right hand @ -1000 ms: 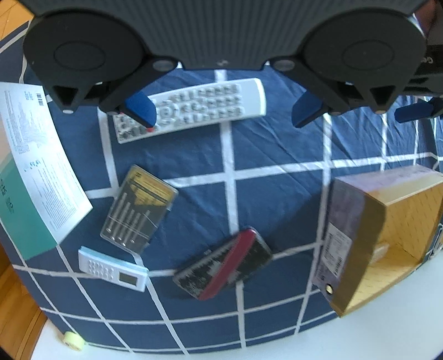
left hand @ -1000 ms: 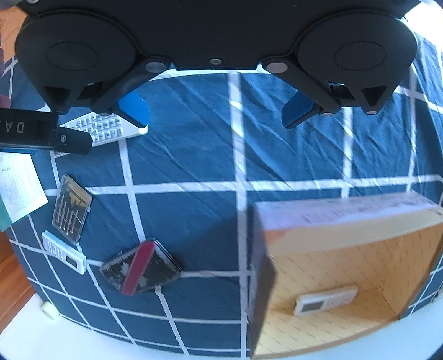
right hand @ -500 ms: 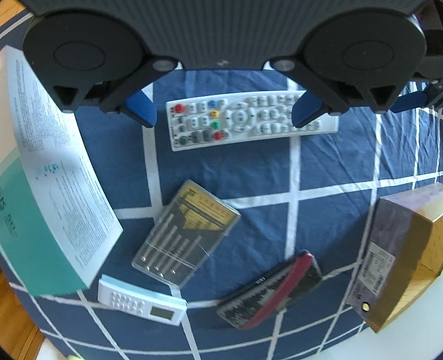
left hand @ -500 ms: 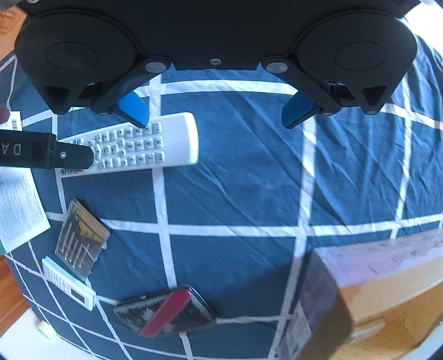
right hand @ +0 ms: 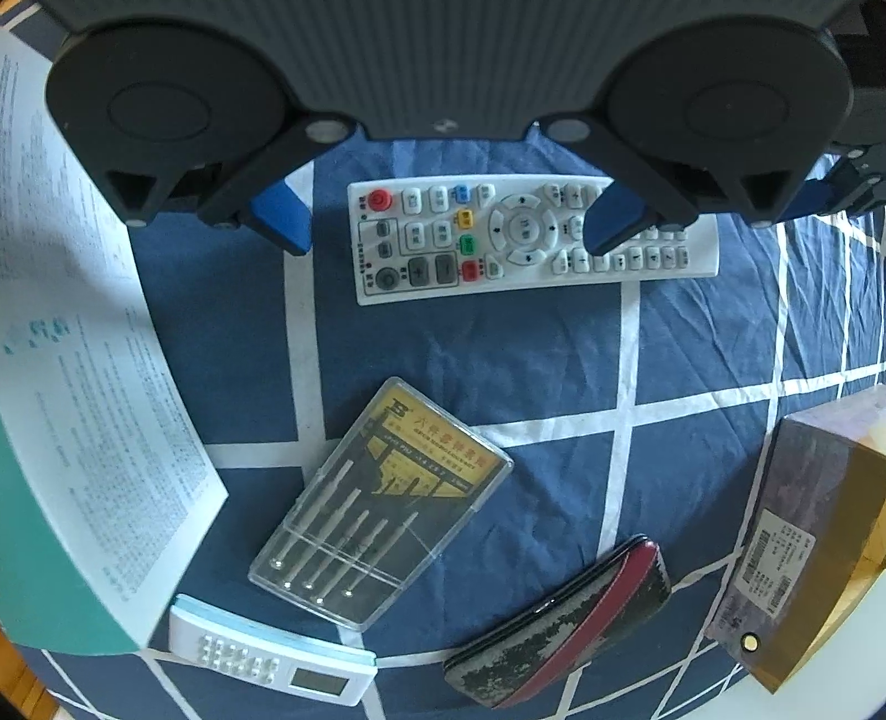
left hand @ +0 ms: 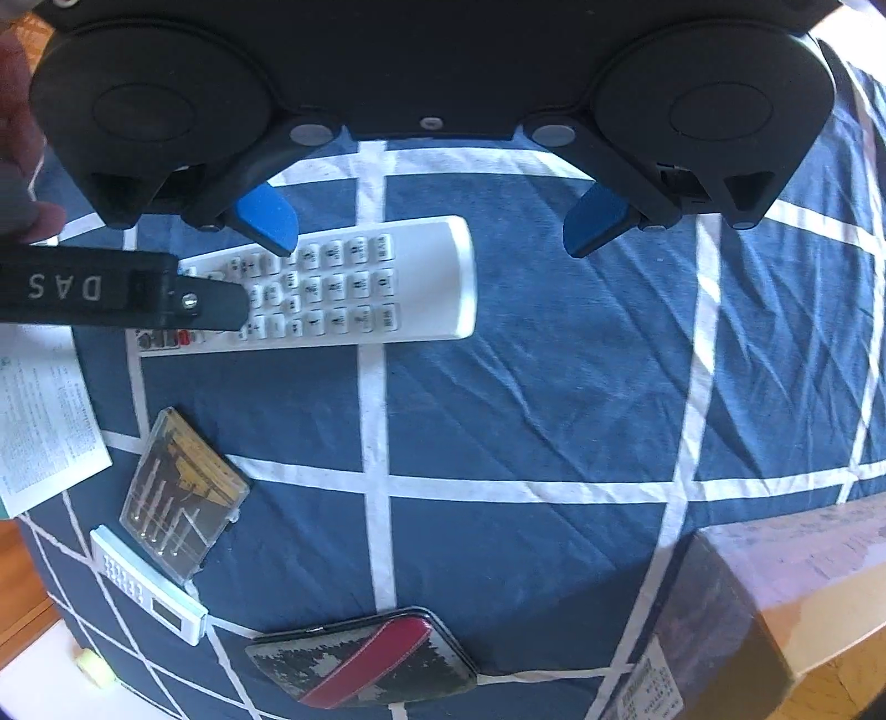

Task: Organize objects

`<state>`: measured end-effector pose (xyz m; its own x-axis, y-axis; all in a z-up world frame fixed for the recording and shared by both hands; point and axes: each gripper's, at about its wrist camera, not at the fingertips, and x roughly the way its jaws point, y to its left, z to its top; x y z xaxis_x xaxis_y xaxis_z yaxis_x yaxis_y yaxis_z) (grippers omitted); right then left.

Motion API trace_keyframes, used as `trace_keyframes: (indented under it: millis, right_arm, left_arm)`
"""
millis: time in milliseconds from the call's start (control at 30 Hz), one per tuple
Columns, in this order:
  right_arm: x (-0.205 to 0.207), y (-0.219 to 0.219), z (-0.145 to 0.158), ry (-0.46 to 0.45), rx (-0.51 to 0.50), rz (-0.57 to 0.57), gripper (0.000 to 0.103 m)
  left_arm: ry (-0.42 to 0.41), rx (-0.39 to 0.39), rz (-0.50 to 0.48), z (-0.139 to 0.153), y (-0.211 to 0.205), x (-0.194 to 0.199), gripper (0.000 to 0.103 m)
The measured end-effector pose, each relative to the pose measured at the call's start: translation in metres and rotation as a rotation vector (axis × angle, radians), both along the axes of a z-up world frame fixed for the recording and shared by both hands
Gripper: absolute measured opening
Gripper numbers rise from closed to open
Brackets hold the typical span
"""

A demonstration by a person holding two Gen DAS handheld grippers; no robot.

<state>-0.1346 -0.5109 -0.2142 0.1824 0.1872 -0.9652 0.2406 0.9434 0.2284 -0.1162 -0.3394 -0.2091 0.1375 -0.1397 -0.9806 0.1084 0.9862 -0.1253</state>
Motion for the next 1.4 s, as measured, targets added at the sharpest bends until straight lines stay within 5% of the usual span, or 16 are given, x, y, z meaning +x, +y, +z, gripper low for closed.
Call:
trace_keyframes:
  millis: [967,1400]
  right_arm:
    - [0.012,0.010,0.000,-0.001,0.004,0.060,0.088]
    - [0.022,0.028,0.033,-0.054,0.026,0.059,0.088]
  left_arm:
    - [0.033,-0.068,-0.023,-0.006,-0.023,0.012,0.098]
    - [-0.013,-0.040,-0.019,0.038,0.001,0.021,0.098]
